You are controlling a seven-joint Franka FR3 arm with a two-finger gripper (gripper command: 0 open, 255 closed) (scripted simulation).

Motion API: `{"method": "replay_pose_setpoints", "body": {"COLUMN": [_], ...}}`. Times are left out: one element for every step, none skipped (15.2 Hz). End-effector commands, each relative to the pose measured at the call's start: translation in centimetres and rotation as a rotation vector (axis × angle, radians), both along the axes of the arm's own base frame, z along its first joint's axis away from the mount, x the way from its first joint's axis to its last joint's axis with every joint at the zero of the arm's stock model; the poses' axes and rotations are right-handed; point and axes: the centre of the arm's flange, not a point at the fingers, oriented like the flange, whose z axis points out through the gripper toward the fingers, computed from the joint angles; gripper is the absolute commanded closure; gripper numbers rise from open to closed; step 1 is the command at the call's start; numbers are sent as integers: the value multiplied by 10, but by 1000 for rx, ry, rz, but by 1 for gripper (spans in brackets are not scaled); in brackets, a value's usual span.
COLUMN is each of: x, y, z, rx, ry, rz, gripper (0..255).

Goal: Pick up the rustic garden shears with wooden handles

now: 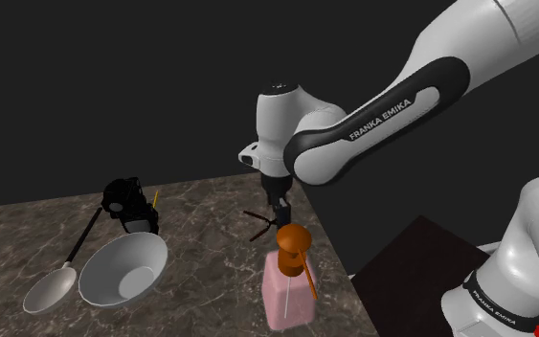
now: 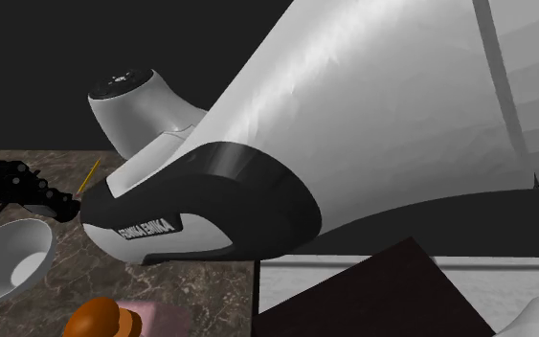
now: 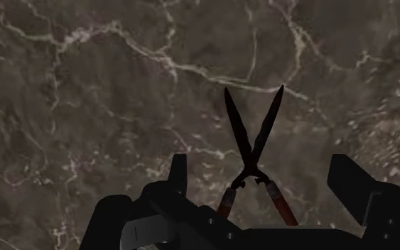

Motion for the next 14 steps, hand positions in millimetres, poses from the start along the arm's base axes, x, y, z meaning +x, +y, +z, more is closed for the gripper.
{"method": "replay_pose_setpoints", "body": {"x": [0, 0, 0, 0, 0, 0, 0, 0, 0, 0, -2, -1, -1, -1], "y": [0, 0, 0, 0, 0, 0, 0, 0, 0, 0, 0, 0, -1, -2], "z": [-11, -17, -20, -20, -20, -19, -19, -19, -19, -19, -20, -20, -19, -20], "rx": [0, 0, 0, 0, 0, 0, 0, 0, 0, 0, 0, 0, 0, 0], "ry": [-1, -1, -1, -1, -1, 0, 0, -1, 0, 0, 0, 0, 0, 0], "rz": [2, 2, 2, 2, 2, 2, 2, 2, 2, 2, 2, 2, 2, 2], "gripper": [0, 0, 0, 0, 0, 255, 255, 255, 255, 255, 255, 255, 255, 255]}}
